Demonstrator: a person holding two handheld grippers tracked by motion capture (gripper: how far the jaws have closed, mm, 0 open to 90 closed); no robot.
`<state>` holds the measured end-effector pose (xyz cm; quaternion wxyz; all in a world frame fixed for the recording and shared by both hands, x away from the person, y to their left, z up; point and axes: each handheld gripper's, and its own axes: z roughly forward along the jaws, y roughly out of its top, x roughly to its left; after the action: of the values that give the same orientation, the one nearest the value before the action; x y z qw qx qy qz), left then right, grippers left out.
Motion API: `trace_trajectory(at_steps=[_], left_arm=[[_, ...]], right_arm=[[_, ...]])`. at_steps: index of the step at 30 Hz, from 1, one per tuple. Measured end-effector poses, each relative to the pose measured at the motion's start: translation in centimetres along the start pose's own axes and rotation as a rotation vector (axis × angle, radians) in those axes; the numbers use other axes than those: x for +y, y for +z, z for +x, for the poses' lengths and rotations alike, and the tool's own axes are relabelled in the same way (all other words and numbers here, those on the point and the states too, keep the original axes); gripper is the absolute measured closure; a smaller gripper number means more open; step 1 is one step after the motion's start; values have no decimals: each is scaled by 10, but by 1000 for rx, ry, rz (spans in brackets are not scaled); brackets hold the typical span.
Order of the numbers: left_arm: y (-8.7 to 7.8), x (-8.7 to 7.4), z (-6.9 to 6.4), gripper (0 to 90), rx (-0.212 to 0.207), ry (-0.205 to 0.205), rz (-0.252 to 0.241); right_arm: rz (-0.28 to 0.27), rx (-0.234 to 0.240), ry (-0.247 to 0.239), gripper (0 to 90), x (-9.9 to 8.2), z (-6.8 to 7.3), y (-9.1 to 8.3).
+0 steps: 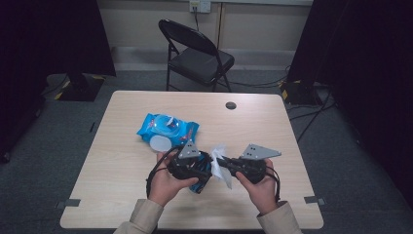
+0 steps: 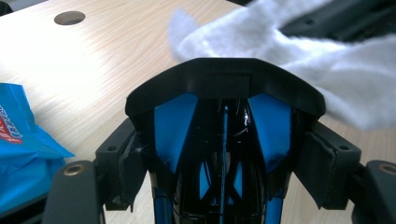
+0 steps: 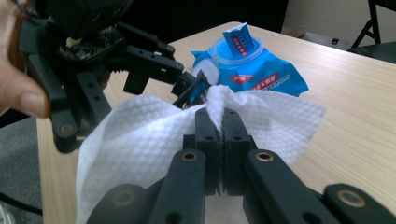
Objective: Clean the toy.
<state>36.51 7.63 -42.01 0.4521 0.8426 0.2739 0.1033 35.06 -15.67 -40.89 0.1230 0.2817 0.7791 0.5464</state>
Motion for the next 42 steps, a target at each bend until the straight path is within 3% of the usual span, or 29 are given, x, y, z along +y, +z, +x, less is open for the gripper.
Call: trace_trajectory(at_steps=[17, 21, 42], left_arm=[[2, 0, -5, 255, -27, 22, 1], [3, -2, -5, 255, -32, 10, -3], [6, 1, -12, 255, -56, 47, 14]], right_arm=[[-1, -49, 29, 884, 11, -5, 21], [4, -42, 33, 884, 12, -7, 24], [29, -64, 47, 884, 14, -13, 46]])
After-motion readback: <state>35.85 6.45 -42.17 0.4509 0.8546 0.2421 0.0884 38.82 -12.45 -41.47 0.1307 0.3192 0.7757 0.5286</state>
